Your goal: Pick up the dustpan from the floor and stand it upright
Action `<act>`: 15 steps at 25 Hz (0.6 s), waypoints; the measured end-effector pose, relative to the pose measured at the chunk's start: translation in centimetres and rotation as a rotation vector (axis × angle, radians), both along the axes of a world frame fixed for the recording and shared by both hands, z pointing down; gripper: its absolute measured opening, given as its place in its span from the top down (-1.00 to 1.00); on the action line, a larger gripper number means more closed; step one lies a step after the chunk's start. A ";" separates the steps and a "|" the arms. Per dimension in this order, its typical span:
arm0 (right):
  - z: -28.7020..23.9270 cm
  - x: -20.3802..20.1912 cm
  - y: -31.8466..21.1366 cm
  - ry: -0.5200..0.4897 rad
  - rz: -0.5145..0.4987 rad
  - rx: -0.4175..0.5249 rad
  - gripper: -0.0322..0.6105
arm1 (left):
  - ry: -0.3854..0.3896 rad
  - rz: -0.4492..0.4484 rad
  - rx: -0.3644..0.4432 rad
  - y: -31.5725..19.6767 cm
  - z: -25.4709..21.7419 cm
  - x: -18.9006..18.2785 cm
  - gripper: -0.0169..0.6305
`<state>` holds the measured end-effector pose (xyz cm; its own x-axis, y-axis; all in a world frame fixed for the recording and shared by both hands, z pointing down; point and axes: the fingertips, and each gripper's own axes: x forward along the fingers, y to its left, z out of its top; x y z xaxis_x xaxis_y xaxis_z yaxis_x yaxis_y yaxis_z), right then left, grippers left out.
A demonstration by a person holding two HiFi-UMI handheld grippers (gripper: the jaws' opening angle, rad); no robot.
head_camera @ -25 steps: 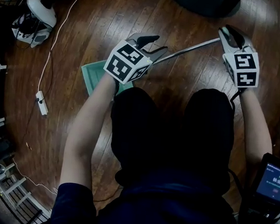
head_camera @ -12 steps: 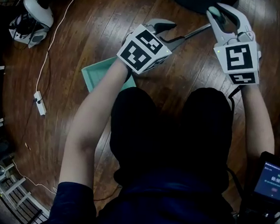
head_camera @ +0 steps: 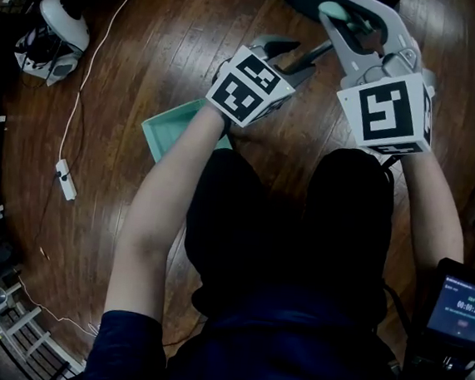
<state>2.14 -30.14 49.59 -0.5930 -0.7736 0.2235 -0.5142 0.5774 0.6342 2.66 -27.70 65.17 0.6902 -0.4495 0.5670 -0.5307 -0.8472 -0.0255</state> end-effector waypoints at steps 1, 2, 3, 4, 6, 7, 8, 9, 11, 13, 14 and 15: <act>-0.2 -0.1 -0.1 0.000 -0.001 0.002 0.59 | 0.002 0.000 0.012 -0.2 -0.2 0.1 0.37; -0.5 -0.1 -0.1 -0.004 -0.003 0.008 0.59 | 0.001 0.002 0.027 -0.4 -0.3 0.2 0.40; -0.8 -0.2 -0.2 -0.007 -0.004 0.017 0.59 | -0.002 0.007 0.040 -0.5 -0.4 0.3 0.45; -1.1 -0.3 -0.3 -0.010 -0.005 0.025 0.59 | -0.003 0.016 0.050 -0.5 -0.6 0.5 0.50; -1.6 -0.4 -0.3 -0.010 -0.006 0.039 0.58 | -0.002 0.035 0.065 -0.4 -1.0 0.8 0.65; -1.7 -0.5 -0.3 -0.012 -0.007 0.044 0.58 | 0.001 0.042 0.070 -0.4 -1.1 1.0 0.65; -2.0 -0.5 -0.3 -0.020 -0.007 0.051 0.57 | 0.006 0.047 0.075 -0.4 -1.3 1.1 0.65; -2.3 -0.6 -0.3 -0.035 -0.009 0.061 0.56 | 0.012 0.049 0.080 -0.5 -1.5 1.0 0.65; -3.2 -0.6 -0.1 -0.082 -0.023 0.082 0.50 | 0.018 0.033 0.096 -1.1 -1.9 0.7 0.66; -4.2 -0.3 0.2 -0.159 -0.035 0.091 0.35 | 0.022 -0.004 0.103 -2.1 -2.4 -0.2 0.65; -4.7 0.2 0.2 -0.211 -0.026 0.086 0.32 | 0.028 -0.025 0.099 -2.5 -2.7 -0.7 0.66; -5.2 1.0 0.1 -0.275 -0.005 0.073 0.30 | 0.039 -0.044 0.097 -3.0 -3.0 -1.2 0.66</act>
<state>3.15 -30.03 44.42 -0.6271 -0.7789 -0.0025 -0.6700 0.5378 0.5118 1.42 -30.66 62.16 0.6893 -0.5313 0.4924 -0.5696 -0.8175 -0.0848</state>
